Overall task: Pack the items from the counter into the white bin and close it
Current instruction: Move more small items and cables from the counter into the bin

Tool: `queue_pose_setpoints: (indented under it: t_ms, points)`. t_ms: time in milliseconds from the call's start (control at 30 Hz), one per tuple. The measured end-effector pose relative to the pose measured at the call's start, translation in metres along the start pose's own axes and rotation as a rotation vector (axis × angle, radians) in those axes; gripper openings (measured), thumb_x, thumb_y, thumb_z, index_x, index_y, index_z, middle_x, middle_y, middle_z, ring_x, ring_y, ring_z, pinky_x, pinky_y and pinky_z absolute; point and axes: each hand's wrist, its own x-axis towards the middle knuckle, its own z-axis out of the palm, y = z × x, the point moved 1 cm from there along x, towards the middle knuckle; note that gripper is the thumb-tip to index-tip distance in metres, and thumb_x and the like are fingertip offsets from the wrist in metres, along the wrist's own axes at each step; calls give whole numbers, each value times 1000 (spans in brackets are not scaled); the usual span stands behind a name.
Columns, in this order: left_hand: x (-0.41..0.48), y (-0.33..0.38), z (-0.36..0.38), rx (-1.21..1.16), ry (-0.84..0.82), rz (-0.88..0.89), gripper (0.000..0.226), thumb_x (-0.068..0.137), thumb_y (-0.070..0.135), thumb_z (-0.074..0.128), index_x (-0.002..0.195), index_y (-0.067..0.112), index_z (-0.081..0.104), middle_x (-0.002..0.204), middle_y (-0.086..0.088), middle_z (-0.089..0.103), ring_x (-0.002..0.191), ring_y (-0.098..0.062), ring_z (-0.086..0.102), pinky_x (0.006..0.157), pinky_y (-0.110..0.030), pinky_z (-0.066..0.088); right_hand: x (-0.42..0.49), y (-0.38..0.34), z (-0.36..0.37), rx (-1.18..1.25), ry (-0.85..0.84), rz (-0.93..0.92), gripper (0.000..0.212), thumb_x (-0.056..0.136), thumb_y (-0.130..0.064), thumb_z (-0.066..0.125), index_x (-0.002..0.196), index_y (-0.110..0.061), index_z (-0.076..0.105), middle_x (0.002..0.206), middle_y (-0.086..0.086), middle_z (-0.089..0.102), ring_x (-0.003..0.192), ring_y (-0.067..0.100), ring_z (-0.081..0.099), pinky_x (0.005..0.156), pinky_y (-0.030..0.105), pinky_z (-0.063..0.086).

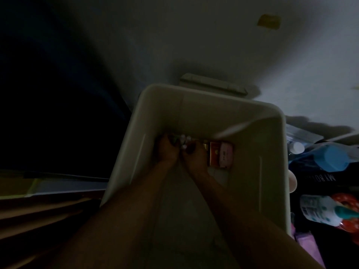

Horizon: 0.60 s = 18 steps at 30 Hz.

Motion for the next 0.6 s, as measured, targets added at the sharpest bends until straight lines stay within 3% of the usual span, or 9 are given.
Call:
queue_pose_setpoints:
  t_ms: [133,200,267,367,467,600]
  points:
    - [-1,-2,-1,6,-15,-1,28,87,21,67,108,4,65,114,-17,67,105,-31,63,87,-36,49,-1,4,-1,20,-23,-40,12,88,-5,62,95,1,69,107,13,70,107,25,64,83,26,47]
    - [-3,-2,-2,-14,-26,10,29,87,21,67,110,3,63,115,-17,65,106,-31,61,90,-38,48,-3,4,-3,38,-16,-40,11,88,-5,64,94,3,68,104,15,70,104,28,64,86,34,50]
    - [-6,-3,-2,-47,-33,26,25,88,20,65,108,5,63,113,-16,66,104,-30,62,84,-30,46,-3,3,-4,74,-19,-43,12,89,-6,65,96,4,68,105,17,70,106,29,65,88,39,50]
    - [-12,-4,-5,-63,-13,47,24,89,14,61,112,5,64,116,-15,65,107,-28,60,80,-19,37,-5,-2,-6,79,-44,-34,14,90,-8,64,99,0,72,109,14,71,109,25,65,88,34,51]
    - [-20,-8,-6,-49,-41,50,33,88,8,61,120,1,60,124,-18,62,115,-31,57,90,-24,38,-8,-4,-7,53,-26,-48,15,91,-11,63,100,-2,71,113,14,70,110,24,64,86,29,49]
    - [-33,-13,-8,-54,-37,-18,38,90,7,58,127,0,55,129,-18,58,118,-31,55,88,-18,36,-17,-5,-12,53,-12,-49,20,93,-20,63,88,-3,70,92,11,72,91,21,67,72,30,49]
